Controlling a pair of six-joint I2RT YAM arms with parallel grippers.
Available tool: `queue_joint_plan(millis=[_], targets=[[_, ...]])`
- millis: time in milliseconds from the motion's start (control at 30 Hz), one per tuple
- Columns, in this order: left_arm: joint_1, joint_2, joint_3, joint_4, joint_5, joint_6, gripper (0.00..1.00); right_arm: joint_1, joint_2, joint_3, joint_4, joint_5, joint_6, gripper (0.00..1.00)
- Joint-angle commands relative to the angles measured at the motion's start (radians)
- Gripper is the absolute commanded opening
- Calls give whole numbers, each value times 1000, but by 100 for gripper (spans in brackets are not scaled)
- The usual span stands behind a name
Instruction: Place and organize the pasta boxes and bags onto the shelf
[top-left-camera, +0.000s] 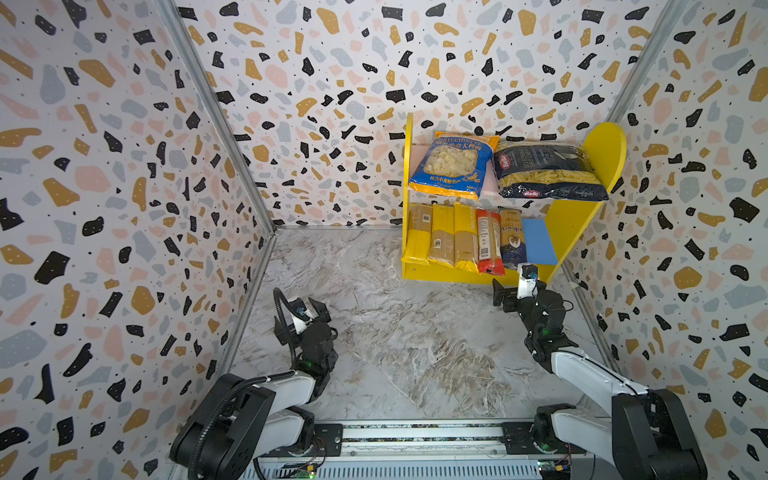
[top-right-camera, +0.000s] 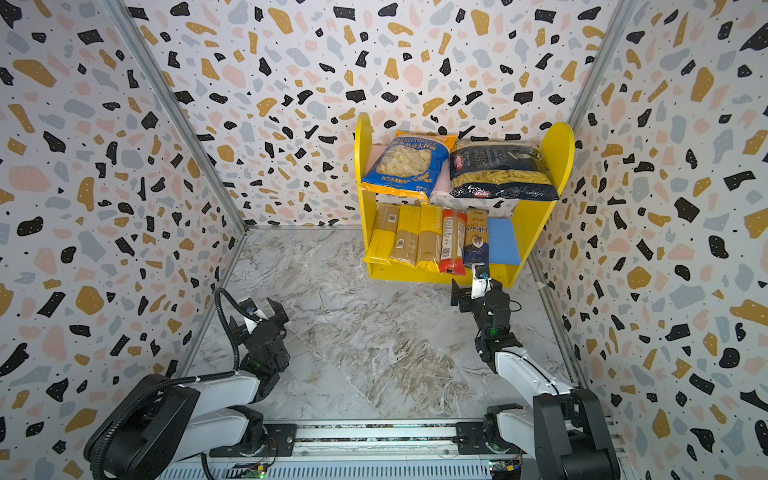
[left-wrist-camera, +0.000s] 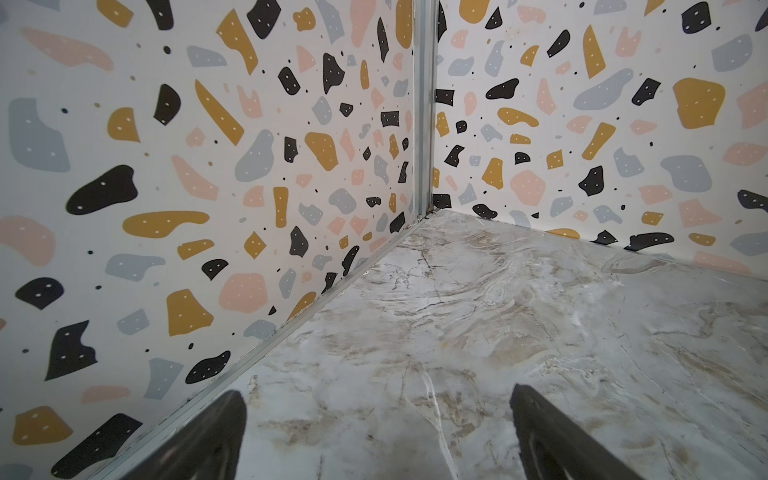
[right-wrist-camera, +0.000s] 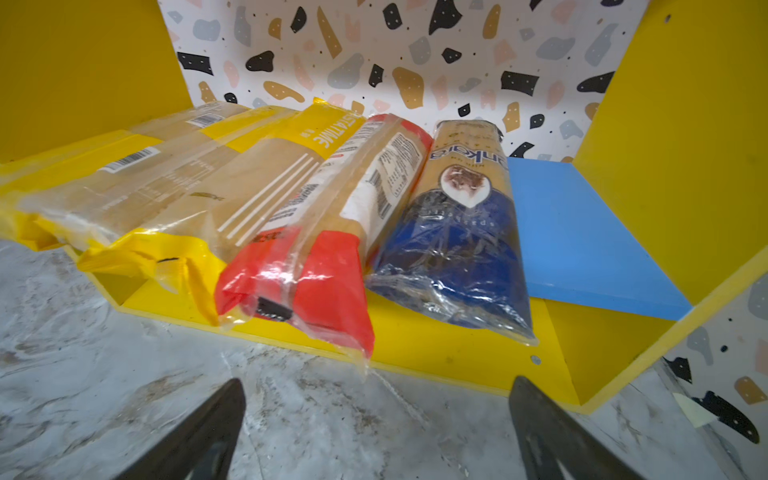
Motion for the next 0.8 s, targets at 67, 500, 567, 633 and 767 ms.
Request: queue_joint_plan(millis=[67, 500, 567, 633, 767], targets=[[5, 1, -25, 146, -101, 47, 99, -21, 45, -27, 118, -7, 47, 99], [-9, 240, 70, 266, -66, 156, 100, -72, 145, -35, 245, 56, 22, 99], [5, 257, 86, 259, -42, 158, 100, -72, 137, -45, 238, 84, 4, 99], [7, 255, 100, 225, -29, 159, 100, -73, 111, -68, 224, 114, 12, 99], [16, 260, 113, 198, 20, 162, 100, -73, 94, -109, 272, 109, -3, 99]])
